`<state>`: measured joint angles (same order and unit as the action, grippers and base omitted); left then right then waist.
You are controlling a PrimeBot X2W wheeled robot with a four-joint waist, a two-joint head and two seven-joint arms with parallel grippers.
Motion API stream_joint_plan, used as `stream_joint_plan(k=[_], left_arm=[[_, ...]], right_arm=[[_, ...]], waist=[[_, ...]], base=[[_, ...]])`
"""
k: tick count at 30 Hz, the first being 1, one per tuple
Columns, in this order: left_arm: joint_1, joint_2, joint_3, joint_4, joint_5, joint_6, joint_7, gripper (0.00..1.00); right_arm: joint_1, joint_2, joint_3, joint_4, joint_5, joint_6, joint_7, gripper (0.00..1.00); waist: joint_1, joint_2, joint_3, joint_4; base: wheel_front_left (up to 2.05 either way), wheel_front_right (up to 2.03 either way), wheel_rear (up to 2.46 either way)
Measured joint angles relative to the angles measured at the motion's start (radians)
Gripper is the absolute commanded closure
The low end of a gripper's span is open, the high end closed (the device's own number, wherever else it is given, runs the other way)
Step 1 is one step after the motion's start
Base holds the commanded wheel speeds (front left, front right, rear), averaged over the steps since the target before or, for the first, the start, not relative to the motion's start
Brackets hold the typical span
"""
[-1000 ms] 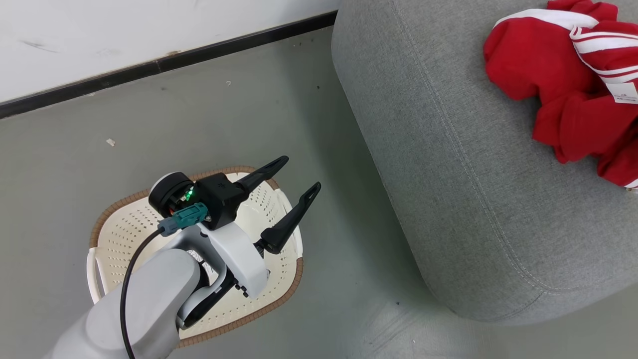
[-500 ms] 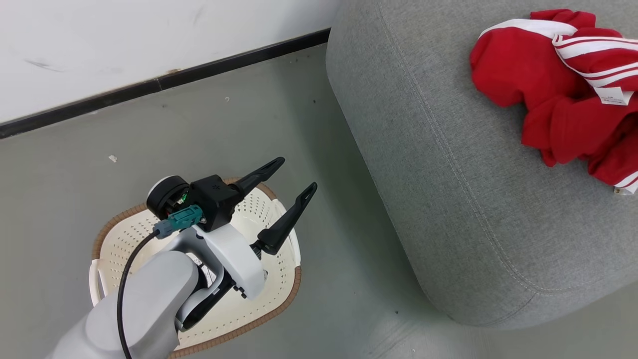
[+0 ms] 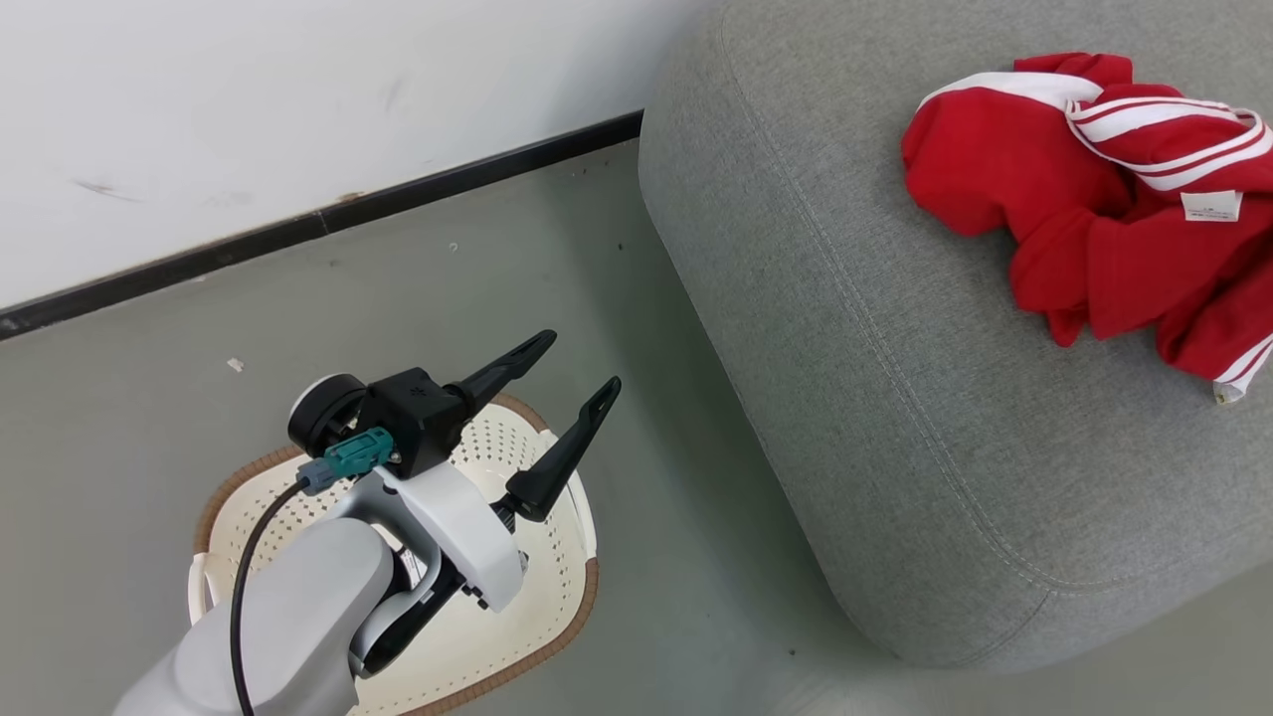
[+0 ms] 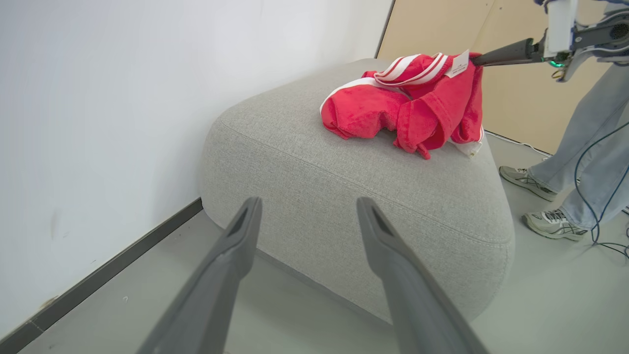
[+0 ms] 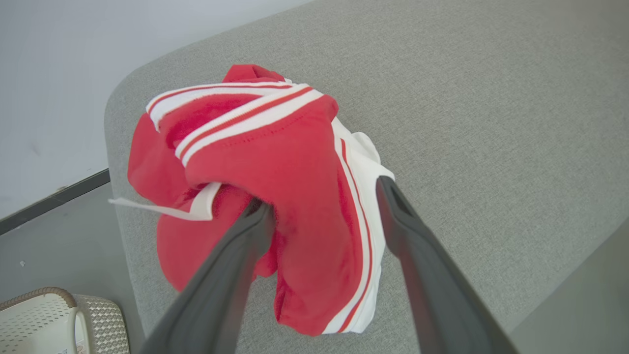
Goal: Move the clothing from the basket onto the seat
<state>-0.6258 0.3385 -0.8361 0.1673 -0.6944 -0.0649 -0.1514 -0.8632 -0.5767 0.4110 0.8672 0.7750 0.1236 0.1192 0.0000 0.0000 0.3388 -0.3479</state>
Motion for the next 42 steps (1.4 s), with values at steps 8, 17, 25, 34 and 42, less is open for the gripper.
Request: stream_joint_plan(k=[8,17,25,34,42], left_arm=[[0.02,-0.012,0.012,0.016,-0.009,0.0,-0.021,0.0],[0.044,-0.015,0.029,0.028,-0.022,0.001,-0.045,0.0],[0.069,-0.015,0.049,0.035,-0.044,0.011,-0.061,0.0],[0.086,-0.013,0.097,0.046,-0.045,0.049,-0.08,0.0],[0.134,-0.01,0.148,0.058,-0.048,0.092,-0.089,0.0]], right_arm=[[0.0,-0.029,0.04,-0.061,0.0,0.0,0.002,0.0],[-0.001,-0.049,0.083,-0.131,0.009,0.0,-0.018,0.0],[-0.001,-0.055,0.119,-0.207,0.018,0.0,-0.056,0.0],[0.003,-0.071,0.176,-0.282,0.014,0.0,-0.117,0.0],[0.042,-0.082,0.186,-0.342,0.021,0.0,-0.214,0.0]], waist=[[0.0,0.0,-0.04,0.0],[0.0,0.0,-0.085,0.014],[0.0,0.0,-0.121,0.042],[0.0,0.0,-0.154,0.078],[0.0,0.0,-0.189,0.119]], base=[[0.0,0.0,0.0],[0.0,0.0,0.0],[0.0,0.0,0.0],[0.0,0.0,0.0],[0.0,0.0,0.0]])
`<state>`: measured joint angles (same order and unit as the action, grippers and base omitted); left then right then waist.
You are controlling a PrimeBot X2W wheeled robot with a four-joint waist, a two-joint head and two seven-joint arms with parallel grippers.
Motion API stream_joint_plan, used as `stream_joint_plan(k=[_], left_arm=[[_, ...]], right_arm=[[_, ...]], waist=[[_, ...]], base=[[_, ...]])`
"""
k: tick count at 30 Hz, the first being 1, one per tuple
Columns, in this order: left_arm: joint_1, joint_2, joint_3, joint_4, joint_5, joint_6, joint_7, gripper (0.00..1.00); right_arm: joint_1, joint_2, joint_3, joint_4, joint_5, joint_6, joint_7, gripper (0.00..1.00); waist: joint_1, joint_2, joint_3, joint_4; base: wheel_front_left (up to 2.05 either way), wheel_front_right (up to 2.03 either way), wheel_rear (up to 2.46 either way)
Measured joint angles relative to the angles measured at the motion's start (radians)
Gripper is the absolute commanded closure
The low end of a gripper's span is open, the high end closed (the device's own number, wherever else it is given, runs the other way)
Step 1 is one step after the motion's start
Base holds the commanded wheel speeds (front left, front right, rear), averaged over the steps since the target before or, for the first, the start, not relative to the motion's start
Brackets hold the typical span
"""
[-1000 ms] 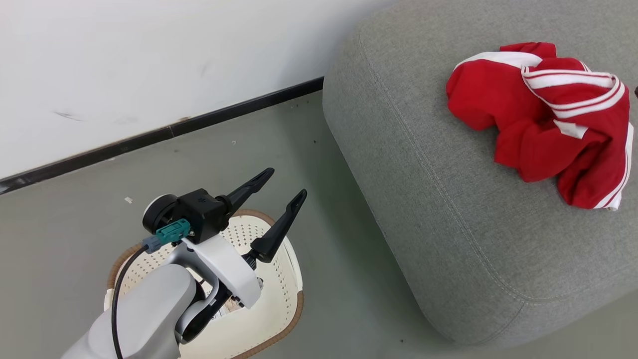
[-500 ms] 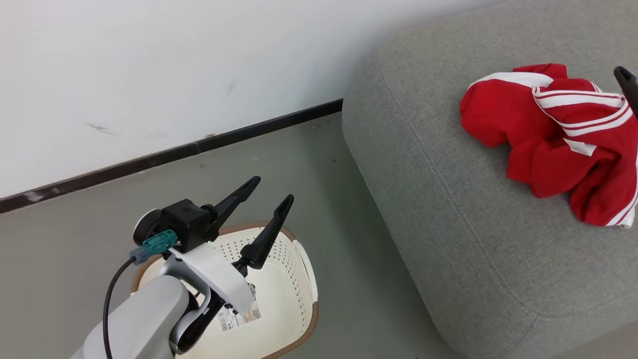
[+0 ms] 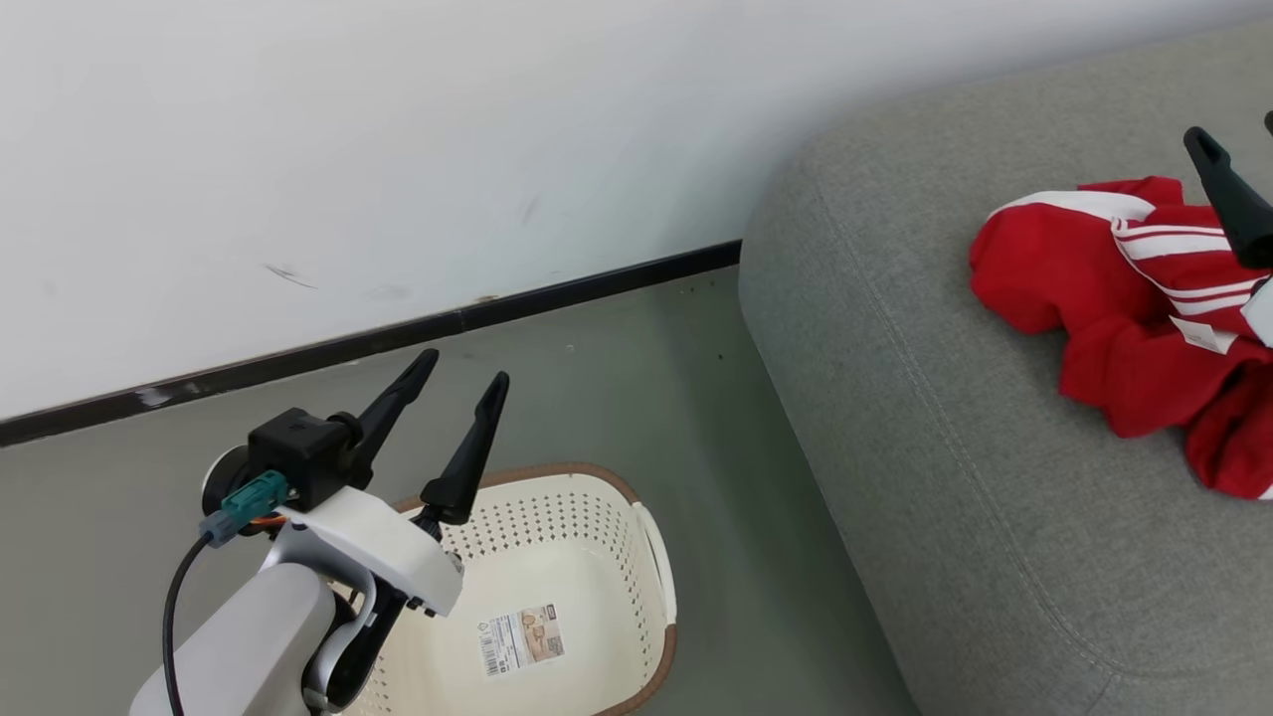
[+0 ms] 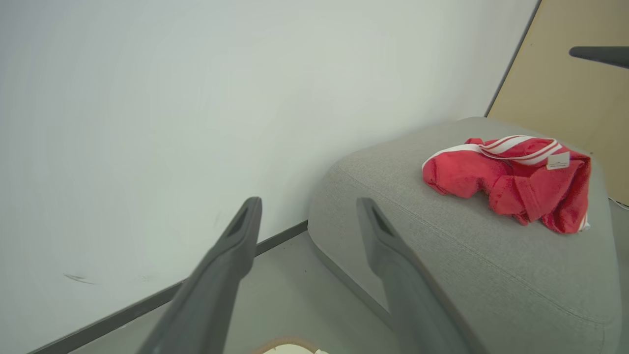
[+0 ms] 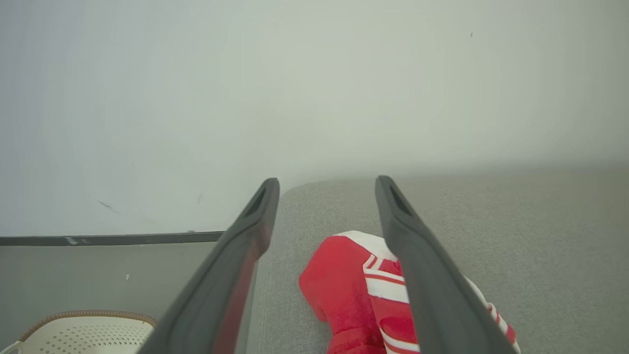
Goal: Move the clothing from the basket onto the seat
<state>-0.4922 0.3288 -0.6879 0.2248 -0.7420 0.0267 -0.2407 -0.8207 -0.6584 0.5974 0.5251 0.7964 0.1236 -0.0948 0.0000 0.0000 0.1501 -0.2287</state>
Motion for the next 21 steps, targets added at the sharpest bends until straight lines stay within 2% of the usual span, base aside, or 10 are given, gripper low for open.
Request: stream_joint_plan(k=[9,15,21], left_arm=[[0.053,0.01,0.082,0.003,-0.017,0.043,-0.007,0.0],[0.102,0.009,0.142,0.003,-0.038,0.07,-0.009,0.0],[0.157,-0.02,0.228,-0.015,-0.04,0.1,-0.009,0.0]], right_arm=[[0.075,0.003,-0.001,-0.05,0.024,0.0,-0.132,0.0],[0.14,-0.005,-0.04,-0.058,0.029,0.0,-0.153,0.0],[0.226,0.008,-0.09,-0.08,0.011,0.0,-0.158,0.0]], waist=[[0.0,0.0,-0.035,0.054],[0.0,0.0,-0.055,0.092],[0.0,0.0,-0.071,0.132]], base=[[0.0,0.0,0.0],[0.0,0.0,0.0],[0.0,0.0,0.0]])
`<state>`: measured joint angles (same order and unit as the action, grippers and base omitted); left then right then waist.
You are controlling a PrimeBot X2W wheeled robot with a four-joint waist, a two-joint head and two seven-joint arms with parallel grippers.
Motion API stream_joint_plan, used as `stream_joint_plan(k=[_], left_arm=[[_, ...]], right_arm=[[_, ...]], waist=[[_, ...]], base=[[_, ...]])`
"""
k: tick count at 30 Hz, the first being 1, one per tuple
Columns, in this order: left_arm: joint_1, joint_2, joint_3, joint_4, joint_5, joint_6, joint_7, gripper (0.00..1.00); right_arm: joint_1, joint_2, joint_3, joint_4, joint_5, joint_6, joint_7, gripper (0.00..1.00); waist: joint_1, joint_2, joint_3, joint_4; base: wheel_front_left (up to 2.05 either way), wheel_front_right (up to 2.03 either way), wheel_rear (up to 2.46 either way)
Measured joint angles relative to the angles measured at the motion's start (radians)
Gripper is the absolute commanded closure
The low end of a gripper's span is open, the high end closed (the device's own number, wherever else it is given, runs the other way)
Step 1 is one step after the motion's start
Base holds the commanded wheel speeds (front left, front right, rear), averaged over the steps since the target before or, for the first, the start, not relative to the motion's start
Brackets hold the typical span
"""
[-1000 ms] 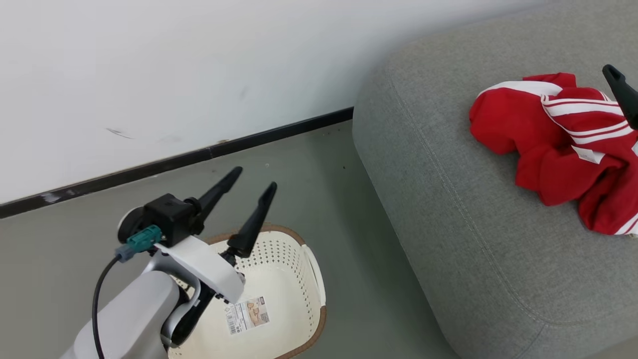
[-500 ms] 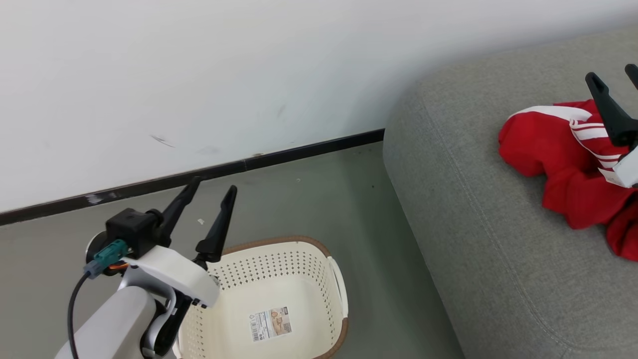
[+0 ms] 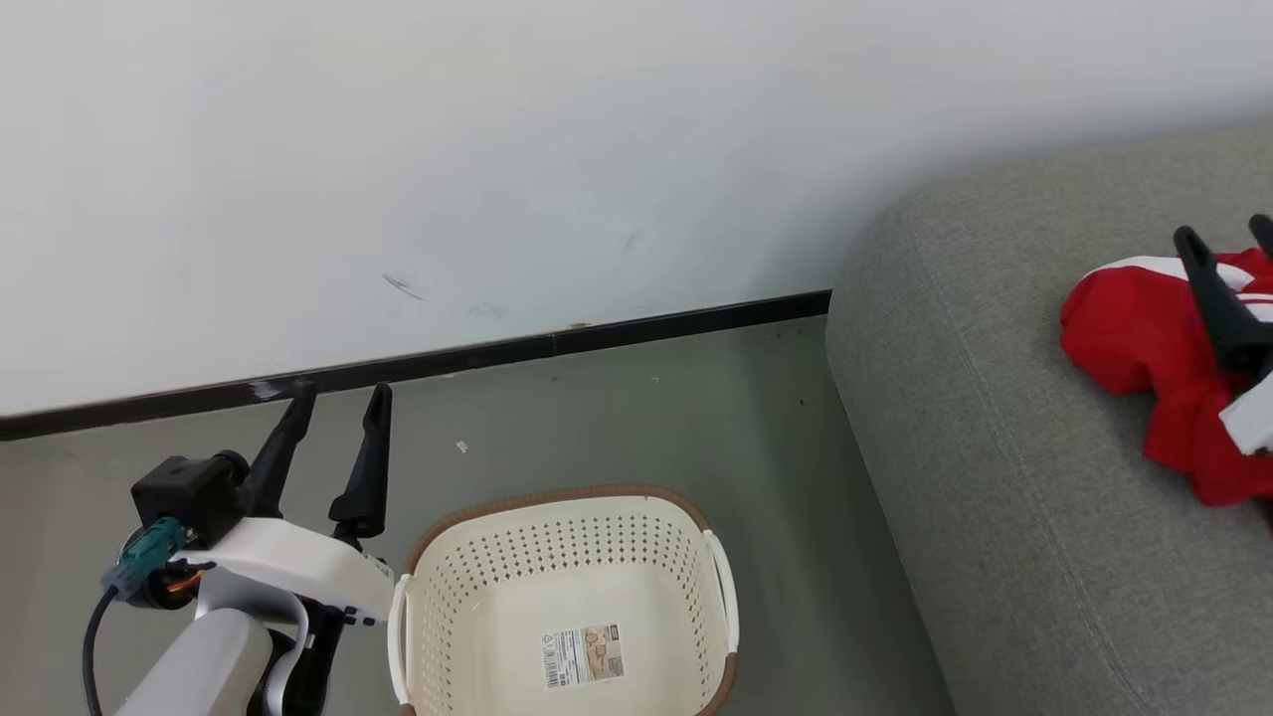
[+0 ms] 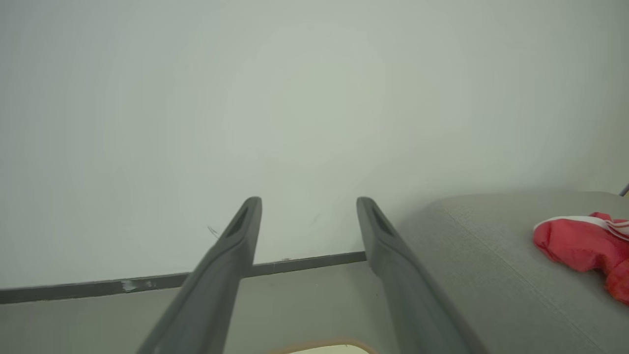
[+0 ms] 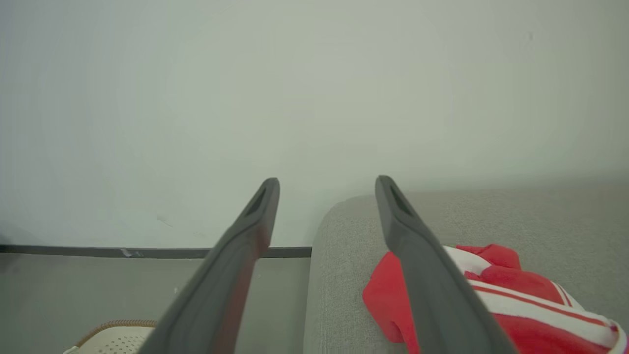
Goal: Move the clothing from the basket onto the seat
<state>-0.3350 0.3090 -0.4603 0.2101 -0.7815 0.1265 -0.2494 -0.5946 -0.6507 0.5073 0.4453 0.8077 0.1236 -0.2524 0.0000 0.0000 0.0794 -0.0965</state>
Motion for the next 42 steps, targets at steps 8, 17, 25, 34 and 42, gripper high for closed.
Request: stream_joint_plan(k=[8,17,25,34,42], left_arm=[[0.046,-0.033,0.088,-0.032,0.025,0.012,0.0,0.0],[0.11,-0.06,0.169,-0.055,0.101,0.013,0.0,0.0],[0.155,-0.087,0.205,-0.063,0.161,0.021,0.0,0.0],[0.199,-0.118,0.244,-0.075,0.231,0.021,0.0,0.0],[0.208,-0.141,0.26,-0.085,0.285,0.019,0.0,0.0]], right_arm=[[0.102,0.084,-0.161,-0.087,-0.072,0.0,0.0,0.0],[0.279,0.215,-0.285,-0.158,-0.149,0.0,0.0,0.0],[0.385,0.317,-0.358,-0.24,-0.234,0.0,0.0,0.0],[0.451,0.388,-0.381,-0.292,-0.312,0.0,0.0,0.0],[0.488,0.423,-0.397,-0.318,-0.367,0.0,0.0,0.0]], waist=[[0.0,0.0,-0.008,0.036],[0.0,0.0,-0.017,0.065],[0.0,0.0,-0.024,0.086],[0.0,0.0,-0.029,0.095],[0.0,0.0,-0.032,0.089]], base=[[0.0,0.0,0.0],[0.0,0.0,0.0],[0.0,0.0,0.0],[0.0,0.0,0.0],[0.0,0.0,0.0]])
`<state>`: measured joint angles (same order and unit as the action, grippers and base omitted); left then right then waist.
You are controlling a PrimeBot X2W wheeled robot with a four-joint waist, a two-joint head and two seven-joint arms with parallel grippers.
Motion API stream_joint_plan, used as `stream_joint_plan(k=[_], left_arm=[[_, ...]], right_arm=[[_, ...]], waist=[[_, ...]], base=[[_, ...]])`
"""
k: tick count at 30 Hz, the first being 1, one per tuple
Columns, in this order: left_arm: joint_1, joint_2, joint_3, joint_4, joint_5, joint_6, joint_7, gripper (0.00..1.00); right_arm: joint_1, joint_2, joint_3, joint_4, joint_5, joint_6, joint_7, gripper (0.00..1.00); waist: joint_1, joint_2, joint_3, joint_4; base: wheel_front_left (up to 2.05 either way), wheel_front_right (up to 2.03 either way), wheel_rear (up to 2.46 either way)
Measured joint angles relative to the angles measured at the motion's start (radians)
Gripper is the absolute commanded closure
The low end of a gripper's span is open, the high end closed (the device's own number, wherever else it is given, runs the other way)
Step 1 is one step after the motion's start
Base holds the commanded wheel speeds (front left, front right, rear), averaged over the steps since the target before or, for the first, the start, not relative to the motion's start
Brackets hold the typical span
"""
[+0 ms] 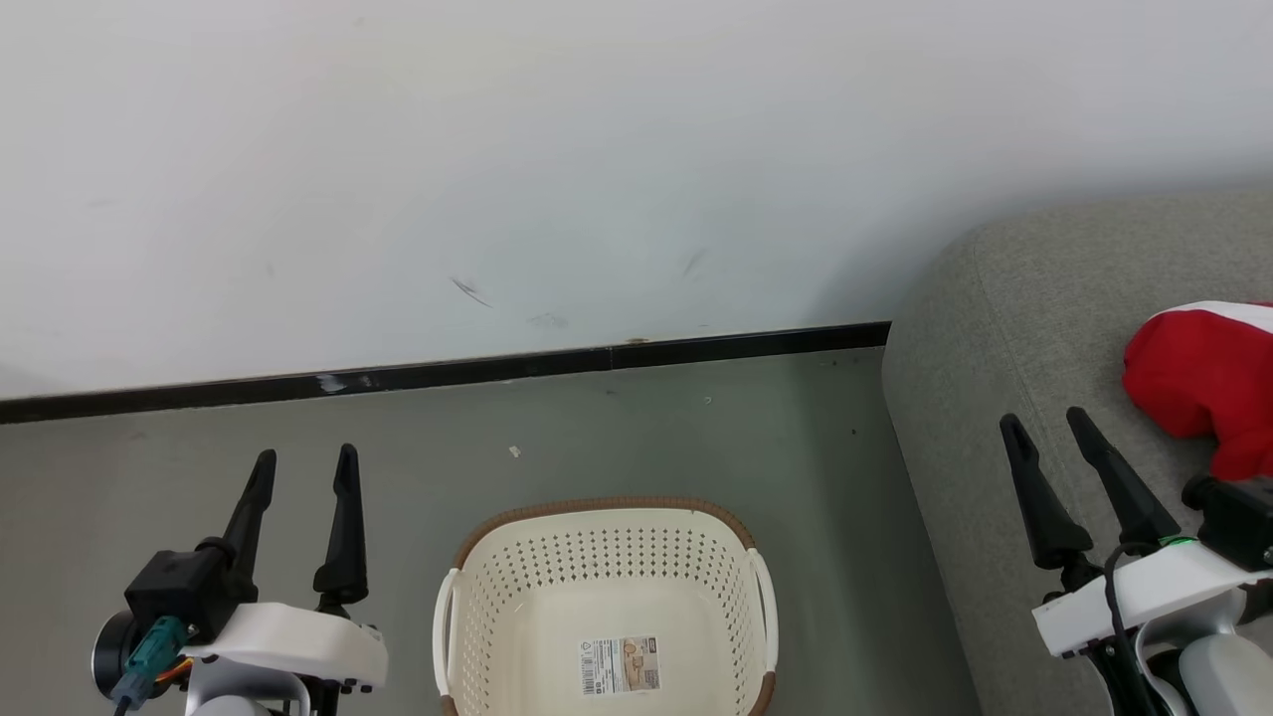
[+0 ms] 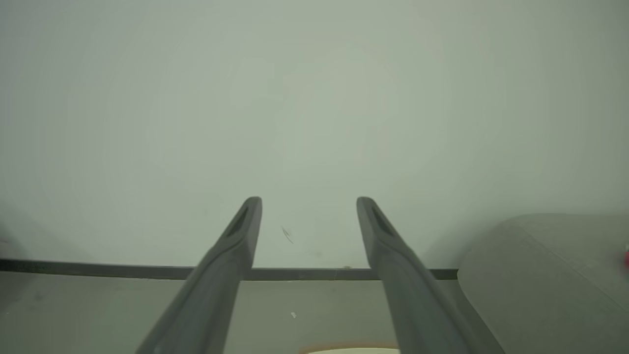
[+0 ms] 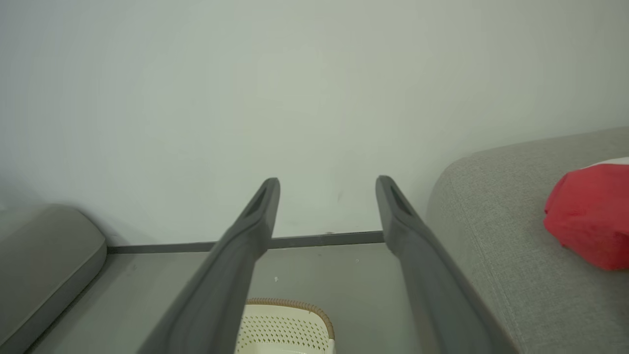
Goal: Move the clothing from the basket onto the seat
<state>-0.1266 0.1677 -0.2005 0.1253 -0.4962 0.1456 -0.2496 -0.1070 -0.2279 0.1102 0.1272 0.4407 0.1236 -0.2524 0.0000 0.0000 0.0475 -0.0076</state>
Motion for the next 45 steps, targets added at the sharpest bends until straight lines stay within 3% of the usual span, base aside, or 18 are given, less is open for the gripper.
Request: stream_joint_plan(k=[45], left_arm=[[0.048,-0.081,0.098,0.012,0.094,-0.118,-0.003,0.0]], right_arm=[[0.047,0.036,-0.02,-0.031,-0.062,0.0,0.0,0.0]], waist=[[0.0,0.0,-0.015,-0.004]], base=[[0.0,0.0,0.0]])
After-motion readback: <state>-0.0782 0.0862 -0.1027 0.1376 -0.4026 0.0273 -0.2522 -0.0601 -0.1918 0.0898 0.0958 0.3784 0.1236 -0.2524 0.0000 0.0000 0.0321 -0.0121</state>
